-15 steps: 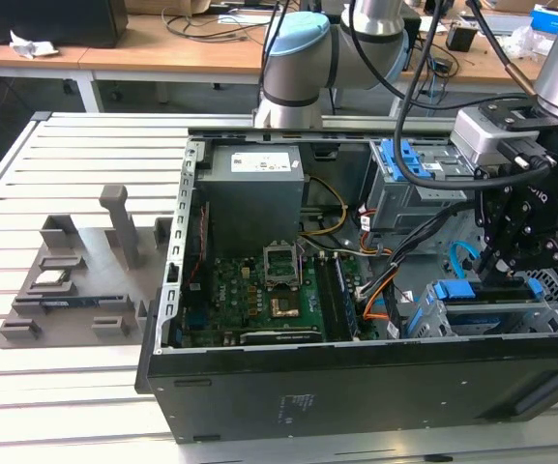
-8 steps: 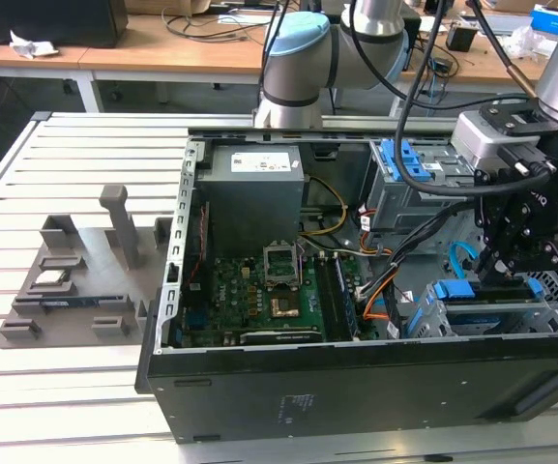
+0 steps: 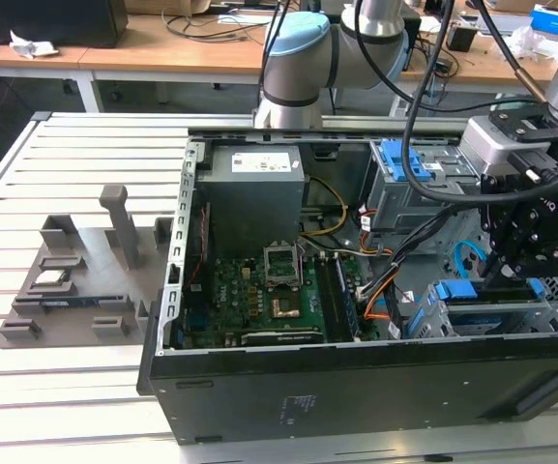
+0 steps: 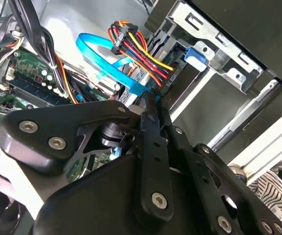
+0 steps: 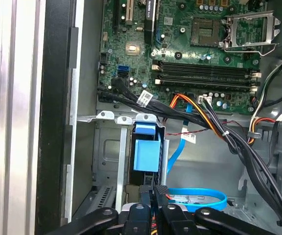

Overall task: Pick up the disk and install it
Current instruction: 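Insert the second disk wire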

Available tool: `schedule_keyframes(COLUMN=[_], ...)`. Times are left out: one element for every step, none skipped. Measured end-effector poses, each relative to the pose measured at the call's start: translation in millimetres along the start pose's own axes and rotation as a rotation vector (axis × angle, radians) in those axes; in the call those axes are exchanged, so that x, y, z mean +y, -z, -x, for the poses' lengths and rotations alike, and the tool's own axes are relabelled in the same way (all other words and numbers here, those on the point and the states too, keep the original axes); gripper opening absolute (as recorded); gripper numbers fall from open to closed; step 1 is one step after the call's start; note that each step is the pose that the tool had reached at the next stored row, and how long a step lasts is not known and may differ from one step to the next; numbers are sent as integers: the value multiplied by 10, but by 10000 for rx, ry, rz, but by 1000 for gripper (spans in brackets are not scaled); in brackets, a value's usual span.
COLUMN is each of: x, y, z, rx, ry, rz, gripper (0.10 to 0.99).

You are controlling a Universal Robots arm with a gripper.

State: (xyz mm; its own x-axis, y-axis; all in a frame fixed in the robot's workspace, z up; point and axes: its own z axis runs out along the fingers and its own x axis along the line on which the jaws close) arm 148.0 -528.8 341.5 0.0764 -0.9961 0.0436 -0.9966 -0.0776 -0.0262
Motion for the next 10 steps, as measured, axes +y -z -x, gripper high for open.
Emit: schedule_keyframes(x=[0,0,0,-1,-1,-1,-1,0,-1,-2], y=[0,-1,-2,-3,-4,-3,-2,7,39,75], z=[0,0,0,0,0,0,0,0,-2,-3], rx=[1,1,2,-1,0,1,5,6,6,7], ry=[-1,-1,-1,1,2,2,1,0,-1,0], rz=[1,1,1,-3,1,1,1,1,-1,-3], gripper=[157,157,157,169,169,169,235,235,235,235])
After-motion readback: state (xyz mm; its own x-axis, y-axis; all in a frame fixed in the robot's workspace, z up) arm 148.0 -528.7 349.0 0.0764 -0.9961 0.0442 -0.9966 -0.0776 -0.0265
